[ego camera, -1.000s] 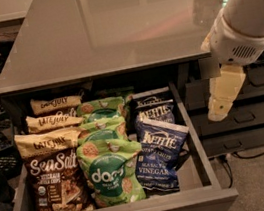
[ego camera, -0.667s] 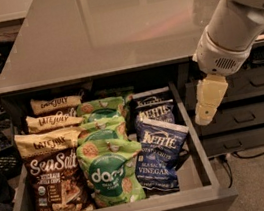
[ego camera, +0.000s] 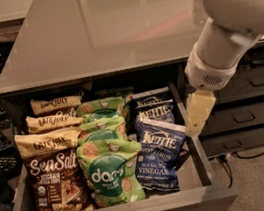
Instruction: Pick blue chip bag from top drawer and place on counter
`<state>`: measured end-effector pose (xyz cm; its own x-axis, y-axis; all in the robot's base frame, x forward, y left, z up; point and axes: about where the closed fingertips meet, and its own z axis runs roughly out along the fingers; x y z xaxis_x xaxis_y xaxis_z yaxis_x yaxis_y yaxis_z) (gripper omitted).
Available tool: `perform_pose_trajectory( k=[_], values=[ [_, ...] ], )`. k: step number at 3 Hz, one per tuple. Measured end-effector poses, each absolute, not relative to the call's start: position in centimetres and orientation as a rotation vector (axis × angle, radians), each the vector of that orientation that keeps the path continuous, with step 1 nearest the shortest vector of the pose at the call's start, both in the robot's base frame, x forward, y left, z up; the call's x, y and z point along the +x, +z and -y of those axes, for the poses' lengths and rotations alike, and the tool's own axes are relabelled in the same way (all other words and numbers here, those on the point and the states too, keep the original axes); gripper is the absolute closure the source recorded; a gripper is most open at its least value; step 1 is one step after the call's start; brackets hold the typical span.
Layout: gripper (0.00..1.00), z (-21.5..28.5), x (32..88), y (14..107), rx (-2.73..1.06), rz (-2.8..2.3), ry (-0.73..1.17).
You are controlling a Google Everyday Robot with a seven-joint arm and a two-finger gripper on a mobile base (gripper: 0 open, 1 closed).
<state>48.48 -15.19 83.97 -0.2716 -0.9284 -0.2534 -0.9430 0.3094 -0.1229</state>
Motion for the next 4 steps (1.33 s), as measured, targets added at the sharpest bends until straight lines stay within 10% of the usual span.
perform_pose_trajectory(
  k=[4],
  values=[
    [0.00,10.6,47.5,74.6,-1.688,-2.371,0.222]
  ],
)
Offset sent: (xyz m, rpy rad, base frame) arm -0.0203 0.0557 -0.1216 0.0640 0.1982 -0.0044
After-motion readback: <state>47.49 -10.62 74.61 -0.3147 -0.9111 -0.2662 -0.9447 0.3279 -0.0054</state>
